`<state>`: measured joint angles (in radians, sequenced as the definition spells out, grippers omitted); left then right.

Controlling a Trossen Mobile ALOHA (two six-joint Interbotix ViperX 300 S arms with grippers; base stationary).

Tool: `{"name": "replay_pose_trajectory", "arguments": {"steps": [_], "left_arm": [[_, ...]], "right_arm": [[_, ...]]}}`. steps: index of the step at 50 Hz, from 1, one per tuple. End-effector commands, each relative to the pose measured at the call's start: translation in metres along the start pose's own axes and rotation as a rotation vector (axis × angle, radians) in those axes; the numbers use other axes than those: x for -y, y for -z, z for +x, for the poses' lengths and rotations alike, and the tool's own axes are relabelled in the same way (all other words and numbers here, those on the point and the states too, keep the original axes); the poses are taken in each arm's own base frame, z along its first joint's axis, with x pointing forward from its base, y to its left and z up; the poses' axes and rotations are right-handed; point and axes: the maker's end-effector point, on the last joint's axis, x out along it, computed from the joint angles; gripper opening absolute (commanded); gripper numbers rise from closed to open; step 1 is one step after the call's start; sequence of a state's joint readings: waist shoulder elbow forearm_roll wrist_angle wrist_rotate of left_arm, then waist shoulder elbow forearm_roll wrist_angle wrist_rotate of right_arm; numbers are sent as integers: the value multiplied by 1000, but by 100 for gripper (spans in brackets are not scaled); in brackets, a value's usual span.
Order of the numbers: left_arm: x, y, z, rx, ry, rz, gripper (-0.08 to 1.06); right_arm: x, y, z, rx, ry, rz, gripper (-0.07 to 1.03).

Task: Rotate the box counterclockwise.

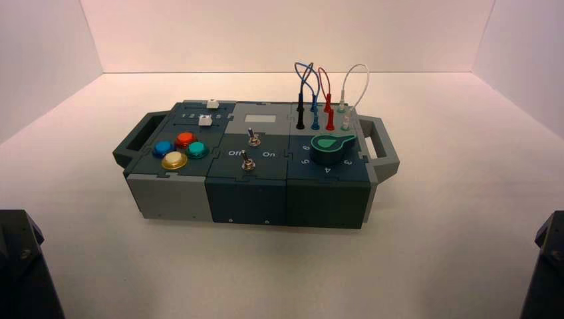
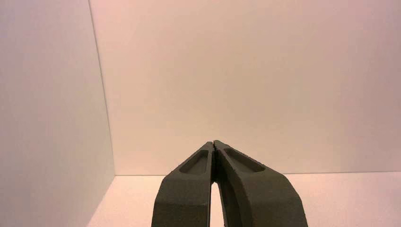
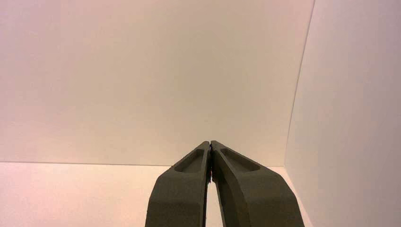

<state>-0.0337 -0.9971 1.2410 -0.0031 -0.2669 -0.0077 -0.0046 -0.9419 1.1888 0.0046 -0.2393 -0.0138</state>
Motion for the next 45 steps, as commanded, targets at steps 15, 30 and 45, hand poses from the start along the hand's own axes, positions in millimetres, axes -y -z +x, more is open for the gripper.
{"name": "replay_pose_trajectory", "arguments": {"steps": [15,30,45], "left_arm": [[1,-17,4,35,4,1,-3],[1,-12,4,14,5,1,-3],[23,-5,11,-91,86,-15,-3]], "right_arm": [[1,-15,4,28,3,-2,-2],[-2,-8,6,-11,-8,-2,-2],[-23,5,8,-149,-87,-10,-2]]}}
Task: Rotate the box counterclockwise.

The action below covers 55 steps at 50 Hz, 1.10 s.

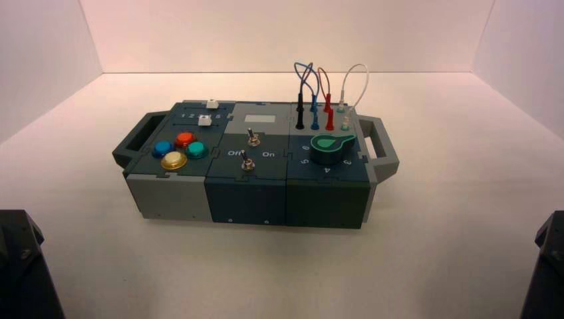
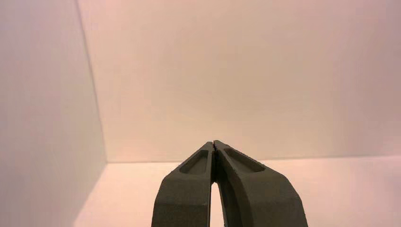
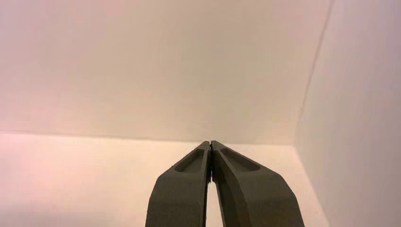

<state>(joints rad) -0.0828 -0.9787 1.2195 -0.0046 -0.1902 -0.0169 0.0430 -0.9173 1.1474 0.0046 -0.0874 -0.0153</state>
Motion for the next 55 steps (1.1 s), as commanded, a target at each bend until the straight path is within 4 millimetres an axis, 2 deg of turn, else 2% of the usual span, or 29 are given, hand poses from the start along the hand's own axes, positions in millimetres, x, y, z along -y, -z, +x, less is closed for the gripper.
{"name": "replay_pose_trajectory", "arguments": {"steps": [1,18,22,23,27,40,43,55], "left_arm": [[13,-14,8,-32,47,-6,-3],[50,-1,12,-294,176,9,-3],[54,2,13,-366,184,19,-3],[54,3,15,-387,184,23,-3],[55,4,19,-423,184,37,-3],[62,19,58,-534,179,53,-3],[65,28,72,-575,178,58,-3],[71,57,107,-680,172,68,-3]], "right_arm": [[-12,-7,2,-27,-46,-6,-2],[-61,20,-1,-230,-222,-52,-2],[-77,24,-5,-273,-282,-65,-2],[-90,26,-9,-300,-329,-73,-2],[-104,27,-15,-336,-384,-83,-2],[-137,44,-44,-505,-523,-81,-2],[-144,53,-53,-562,-558,-63,-2],[-163,76,-77,-691,-646,-33,-2]]}}
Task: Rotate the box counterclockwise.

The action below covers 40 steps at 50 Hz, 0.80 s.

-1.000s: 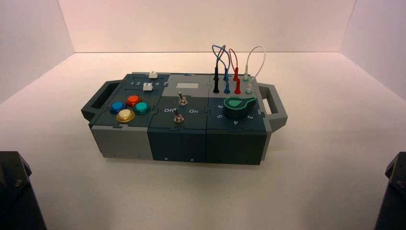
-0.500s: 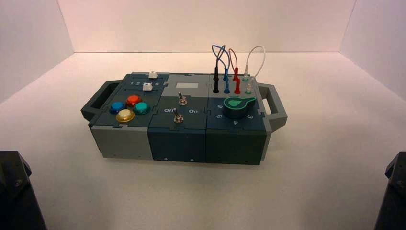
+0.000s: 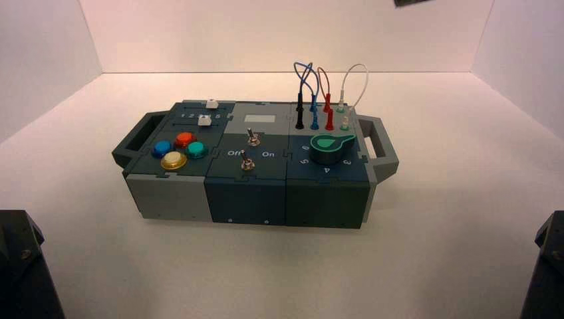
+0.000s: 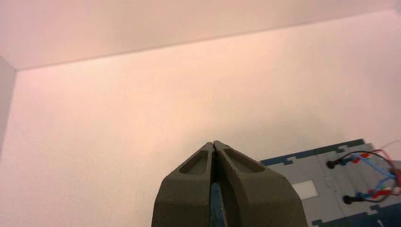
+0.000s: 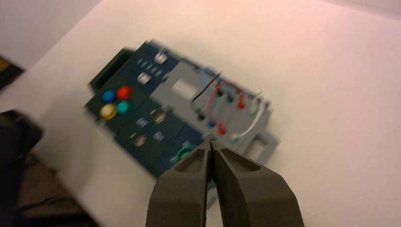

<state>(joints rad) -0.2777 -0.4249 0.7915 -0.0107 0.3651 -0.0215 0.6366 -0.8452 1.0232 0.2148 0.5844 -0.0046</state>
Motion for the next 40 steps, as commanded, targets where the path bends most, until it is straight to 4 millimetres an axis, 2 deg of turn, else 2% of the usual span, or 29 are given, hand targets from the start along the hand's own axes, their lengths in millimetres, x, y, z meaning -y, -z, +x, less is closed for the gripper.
{"name": "replay_pose_trajectory", "arguments": {"steps": [1,6,17,40], "left_arm": [[1,-16,18,-5,0,4,-3],[3,-16,36,-23,3,5,-3],[5,-14,68,-55,6,8,-3],[11,10,139,-183,13,35,-3]], "right_arm": [[-15,5,3,-35,-57,17,-2],[-25,19,10,-88,-96,30,-2],[-32,43,29,-208,-114,51,-2],[-70,76,58,-397,-188,24,-2]]}}
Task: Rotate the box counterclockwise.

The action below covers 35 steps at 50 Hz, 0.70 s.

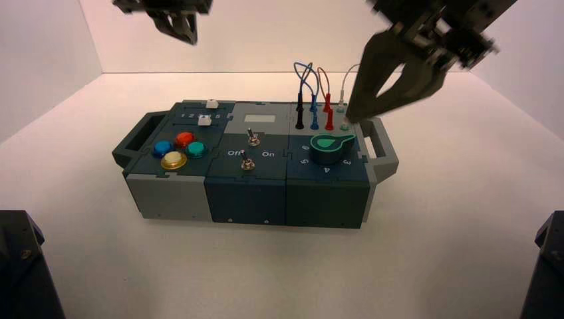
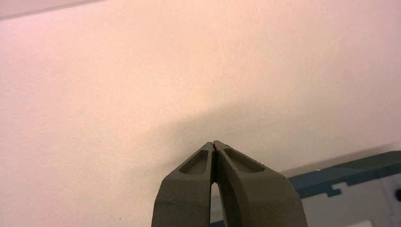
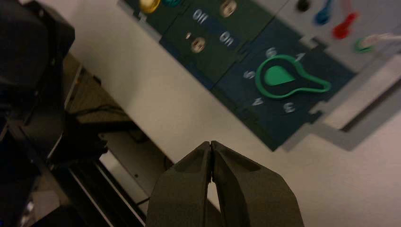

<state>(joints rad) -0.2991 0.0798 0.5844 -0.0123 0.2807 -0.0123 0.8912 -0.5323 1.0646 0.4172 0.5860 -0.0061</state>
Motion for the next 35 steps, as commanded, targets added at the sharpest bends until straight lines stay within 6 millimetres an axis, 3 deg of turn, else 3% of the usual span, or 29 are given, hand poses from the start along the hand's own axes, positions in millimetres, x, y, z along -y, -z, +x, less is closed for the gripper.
{"name": "replay_pose_trajectory", "arguments": {"steps": [1,11,26,35], "left_arm": [[3,-15,8,23,3,14,-3],[6,0,37,-43,6,22,-3],[13,8,53,-77,15,54,-3],[14,11,60,-92,16,62,-3]], "right_arm": [[-12,-8,3,4,-27,-2,-2],[-16,0,10,-32,-43,34,-2],[-12,16,21,-90,-41,74,-2],[-9,16,34,-134,-18,81,-2]]}}
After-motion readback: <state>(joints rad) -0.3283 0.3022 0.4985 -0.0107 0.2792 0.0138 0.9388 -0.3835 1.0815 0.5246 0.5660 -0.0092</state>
